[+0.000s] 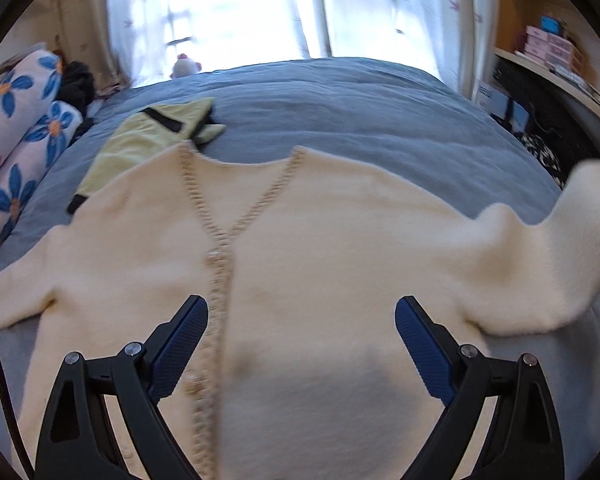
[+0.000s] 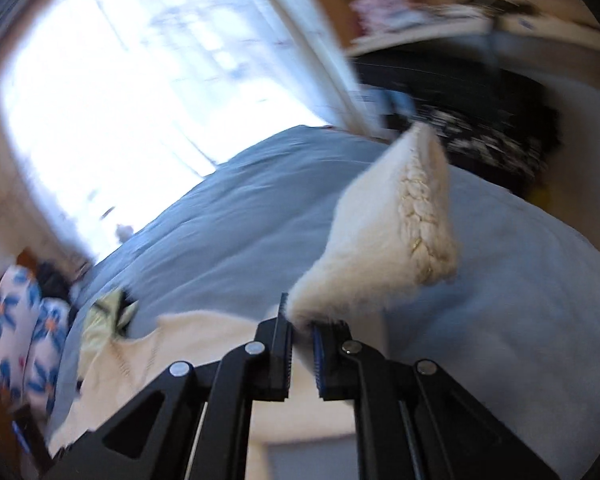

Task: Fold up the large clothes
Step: 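Grasp the sleeve cuff with the right tool, fold it across the front, release, then grasp the braided cuff edge with the left tool and straighten it, release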

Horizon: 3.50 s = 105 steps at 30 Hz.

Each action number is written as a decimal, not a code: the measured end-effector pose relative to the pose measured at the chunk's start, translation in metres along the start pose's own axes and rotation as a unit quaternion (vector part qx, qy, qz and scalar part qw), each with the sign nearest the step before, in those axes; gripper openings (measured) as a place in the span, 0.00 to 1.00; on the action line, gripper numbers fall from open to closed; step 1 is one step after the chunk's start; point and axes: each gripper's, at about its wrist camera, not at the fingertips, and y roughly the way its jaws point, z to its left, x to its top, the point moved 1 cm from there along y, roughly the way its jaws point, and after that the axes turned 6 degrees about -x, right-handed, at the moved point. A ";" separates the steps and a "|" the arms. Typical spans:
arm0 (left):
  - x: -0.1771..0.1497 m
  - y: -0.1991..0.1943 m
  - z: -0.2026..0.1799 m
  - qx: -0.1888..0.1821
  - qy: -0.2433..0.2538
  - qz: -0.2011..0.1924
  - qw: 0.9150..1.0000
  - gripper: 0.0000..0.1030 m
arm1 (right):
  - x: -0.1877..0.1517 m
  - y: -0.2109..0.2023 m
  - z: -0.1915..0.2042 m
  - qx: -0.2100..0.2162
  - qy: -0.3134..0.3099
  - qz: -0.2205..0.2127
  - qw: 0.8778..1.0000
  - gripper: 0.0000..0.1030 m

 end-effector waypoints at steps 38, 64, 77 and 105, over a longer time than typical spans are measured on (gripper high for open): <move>-0.024 0.107 -0.018 -0.226 -0.065 0.191 0.953 0.15 | -0.194 -0.004 0.056 -0.014 -0.051 0.166 0.985 0.56; 0.008 0.082 0.209 -0.071 -0.140 0.097 0.983 0.55 | -0.178 0.002 0.062 -0.024 -0.070 0.162 0.984 0.57; 0.036 0.130 0.184 -0.085 -0.074 0.137 0.984 0.56 | -0.073 0.129 0.056 -0.065 -0.035 0.182 0.980 0.61; 0.019 0.110 0.186 -0.093 -0.029 0.109 0.989 0.16 | -0.123 0.121 0.056 -0.009 -0.105 0.221 0.970 0.50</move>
